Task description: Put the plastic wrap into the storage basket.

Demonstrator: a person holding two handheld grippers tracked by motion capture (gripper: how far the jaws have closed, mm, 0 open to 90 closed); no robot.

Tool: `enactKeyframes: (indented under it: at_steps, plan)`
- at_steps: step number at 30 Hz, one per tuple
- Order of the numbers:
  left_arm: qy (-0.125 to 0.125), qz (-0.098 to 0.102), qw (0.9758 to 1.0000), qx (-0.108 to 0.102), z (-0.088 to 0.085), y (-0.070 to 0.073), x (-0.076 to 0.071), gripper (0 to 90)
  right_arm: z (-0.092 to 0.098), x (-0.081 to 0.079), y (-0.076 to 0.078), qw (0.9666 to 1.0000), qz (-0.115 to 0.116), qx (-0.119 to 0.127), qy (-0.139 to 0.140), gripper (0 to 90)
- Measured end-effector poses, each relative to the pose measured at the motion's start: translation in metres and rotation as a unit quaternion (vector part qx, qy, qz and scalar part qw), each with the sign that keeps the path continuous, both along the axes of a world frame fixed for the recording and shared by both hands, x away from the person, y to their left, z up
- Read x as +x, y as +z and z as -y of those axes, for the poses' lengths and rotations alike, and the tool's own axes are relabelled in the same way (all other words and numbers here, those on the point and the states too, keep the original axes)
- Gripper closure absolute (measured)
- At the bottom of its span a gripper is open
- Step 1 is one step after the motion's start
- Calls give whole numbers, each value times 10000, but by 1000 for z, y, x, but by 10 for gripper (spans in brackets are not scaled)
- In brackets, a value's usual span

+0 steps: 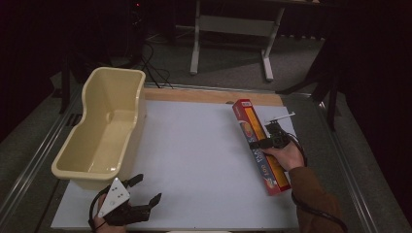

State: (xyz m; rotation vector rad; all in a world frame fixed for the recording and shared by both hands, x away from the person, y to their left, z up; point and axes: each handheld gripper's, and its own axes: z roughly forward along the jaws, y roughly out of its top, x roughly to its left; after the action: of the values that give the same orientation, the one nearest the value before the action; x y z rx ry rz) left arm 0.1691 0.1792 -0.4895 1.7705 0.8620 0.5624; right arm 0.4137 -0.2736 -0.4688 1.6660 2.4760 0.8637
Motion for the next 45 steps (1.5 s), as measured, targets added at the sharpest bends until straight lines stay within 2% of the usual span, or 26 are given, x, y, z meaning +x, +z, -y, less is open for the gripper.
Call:
enactKeyframes:
  at_steps: [4, 6, 7, 11, 12, 15, 20, 25, 36, 45]
  plan:
    - [0, 3, 10000, -7, 0, 0, 0, 177, 1, 3, 6, 9991, 3, 355, -239, 425]
    - [3, 4, 10000, -11, 0, 0, 0, 177, 1, 4, 6, 9987, -1, 418, -276, 425]
    - [2, 6, 10000, -10, 0, 0, 0, 177, 2, 4, 9, 9974, 22, 610, -392, 425]
    - [9, 8, 10000, -17, 0, 0, 0, 177, 4, 5, 12, 9942, 125, 901, -576, 425]
    - [9, 9, 10000, -18, 0, 0, 0, 177, 4, 5, 12, 9942, 125, 901, -576, 425]
    - [9, 21, 10000, -18, 0, 0, 0, 177, 4, 5, 16, 9908, 208, 1126, -727, 425]
    - [9, 16, 10000, -28, 0, 0, 0, 177, 0, 6, 27, 9889, 410, 1189, -793, 425]
    - [5, 14, 10000, -29, -1, 0, 0, 177, -5, 8, 37, 9865, 458, 1349, -805, 425]
    - [1, 28, 10000, -44, -1, 0, 0, 177, -37, 11, 56, 9877, 633, 1307, -576, 425]
    - [7, 47, 10000, -56, -2, 1, -1, 177, -65, 13, 71, 9862, 751, 1408, -442, 425]
